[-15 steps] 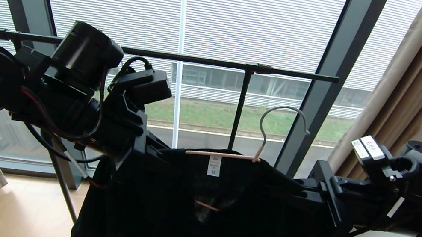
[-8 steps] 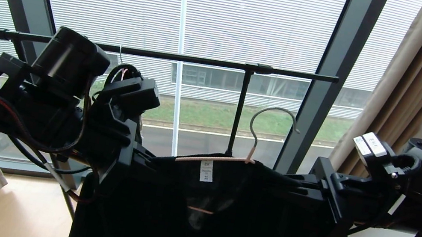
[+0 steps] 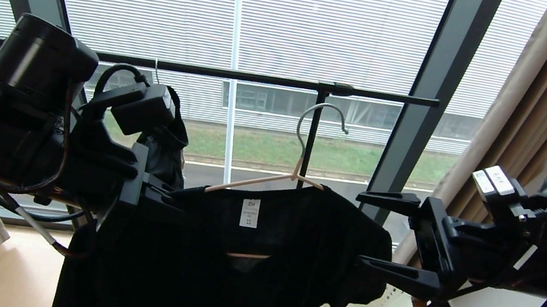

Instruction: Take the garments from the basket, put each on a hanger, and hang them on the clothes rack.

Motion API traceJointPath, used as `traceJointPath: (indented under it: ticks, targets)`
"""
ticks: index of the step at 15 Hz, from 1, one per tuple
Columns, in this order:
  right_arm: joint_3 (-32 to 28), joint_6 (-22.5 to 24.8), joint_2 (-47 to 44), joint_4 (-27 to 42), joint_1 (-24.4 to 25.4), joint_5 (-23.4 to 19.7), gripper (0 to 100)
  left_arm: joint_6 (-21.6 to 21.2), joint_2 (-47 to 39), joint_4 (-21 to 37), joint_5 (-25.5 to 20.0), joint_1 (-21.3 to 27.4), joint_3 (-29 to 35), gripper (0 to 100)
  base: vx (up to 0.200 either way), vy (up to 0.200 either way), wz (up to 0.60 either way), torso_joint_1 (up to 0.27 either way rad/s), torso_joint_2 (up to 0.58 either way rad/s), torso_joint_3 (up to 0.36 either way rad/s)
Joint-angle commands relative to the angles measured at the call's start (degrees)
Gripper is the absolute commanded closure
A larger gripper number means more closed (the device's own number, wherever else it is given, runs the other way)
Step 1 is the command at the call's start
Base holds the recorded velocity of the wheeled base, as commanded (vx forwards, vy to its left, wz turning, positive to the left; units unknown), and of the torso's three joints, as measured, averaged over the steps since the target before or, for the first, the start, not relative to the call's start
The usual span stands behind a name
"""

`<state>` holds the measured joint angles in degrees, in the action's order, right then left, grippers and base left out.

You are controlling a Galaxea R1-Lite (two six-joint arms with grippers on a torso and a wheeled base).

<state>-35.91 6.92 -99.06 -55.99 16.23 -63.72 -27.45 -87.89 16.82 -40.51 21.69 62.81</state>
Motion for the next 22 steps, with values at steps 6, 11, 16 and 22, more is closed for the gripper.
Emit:
traceJointPath:
  ticks: [6,11,16,22]
  targets:
    - [-1.70,0.02,-1.49,0.01,-2.08,0.35,0,0.82,11.96,-6.01,-0.18,-4.55,-10.77,100,0.000,0.000,0.00,0.000,0.00,0.000]
    - [-3.46,0.02,-5.70,0.01,-3.22,1.58,0,3.02,16.18,-6.01,-0.10,-7.36,-12.88,100,0.000,0.000,0.00,0.000,0.00,0.000]
    - [-5.31,0.37,-9.22,0.09,-2.60,9.40,0,3.63,16.79,-8.47,-0.10,-9.65,-13.32,100,0.000,0.000,0.00,0.000,0.00,0.000]
    - [-8.12,0.37,-12.65,0.62,-2.25,18.10,0,5.74,16.53,-10.93,-0.10,-9.65,-13.41,100,0.000,0.000,0.00,0.000,0.00,0.000]
